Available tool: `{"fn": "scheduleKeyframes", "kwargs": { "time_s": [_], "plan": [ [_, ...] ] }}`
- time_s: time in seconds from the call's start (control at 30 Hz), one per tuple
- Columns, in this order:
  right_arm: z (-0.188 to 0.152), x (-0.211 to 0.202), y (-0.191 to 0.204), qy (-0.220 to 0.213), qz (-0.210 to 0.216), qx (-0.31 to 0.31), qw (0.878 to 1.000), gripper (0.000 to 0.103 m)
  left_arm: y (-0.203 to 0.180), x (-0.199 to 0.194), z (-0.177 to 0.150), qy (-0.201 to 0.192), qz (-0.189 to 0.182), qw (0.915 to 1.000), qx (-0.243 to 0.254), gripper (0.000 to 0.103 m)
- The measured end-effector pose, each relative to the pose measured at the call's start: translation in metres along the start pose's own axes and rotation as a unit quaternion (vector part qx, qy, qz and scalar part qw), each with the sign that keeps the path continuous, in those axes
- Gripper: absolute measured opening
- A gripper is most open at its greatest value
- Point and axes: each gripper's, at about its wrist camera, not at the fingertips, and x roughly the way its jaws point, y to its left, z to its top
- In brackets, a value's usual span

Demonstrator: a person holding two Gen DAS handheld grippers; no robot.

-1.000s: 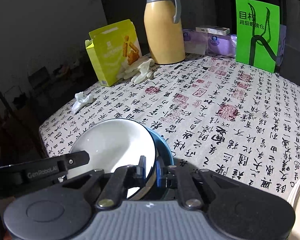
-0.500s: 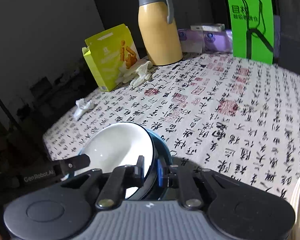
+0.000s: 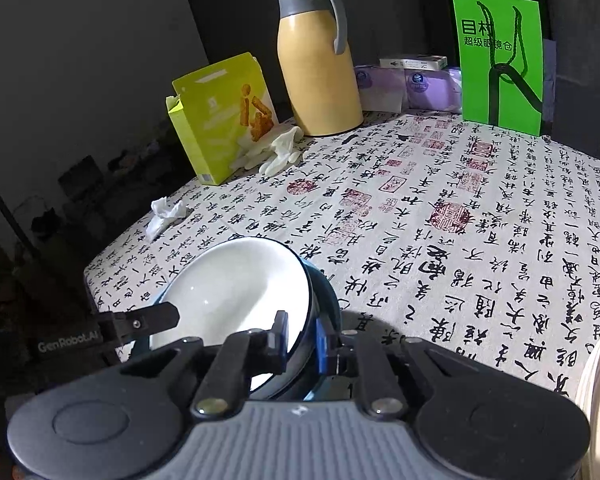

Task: Organize plates and bowls
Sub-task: 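Press the white bowl down into the blue bowl with both grippers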

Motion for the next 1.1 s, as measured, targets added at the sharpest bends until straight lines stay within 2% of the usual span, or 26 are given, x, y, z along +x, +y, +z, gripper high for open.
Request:
{"fn": "scheduleKeyframes", "kwargs": {
  "time_s": [0.2,0.37,0.43,0.8,1.1],
  "plan": [
    [0.003,-0.005,-0.012,0.008,0.024,0.035,0.999,0.015,0.005,0.0,0.0,0.003,-0.008,0.9999,-0.011,0.007],
    [0.005,-0.011,-0.014,-0.001,0.022,0.037,0.999,0.013,0.006,0.0,0.0,0.0,-0.015,0.9998,-0.01,0.007],
    [0.005,-0.011,-0.014,-0.001,0.027,0.039,0.999,0.008,0.006,0.0,0.0,0.0,-0.017,0.9998,-0.011,0.007],
    [0.003,-0.008,-0.019,0.005,0.035,0.068,0.997,0.008,0.006,-0.003,0.002,-0.008,-0.022,0.9996,-0.016,0.007],
    [0.001,-0.009,-0.017,-0.003,0.032,0.062,0.998,0.008,0.007,-0.003,0.001,-0.011,-0.025,0.9995,-0.015,0.007]
  ]
}}
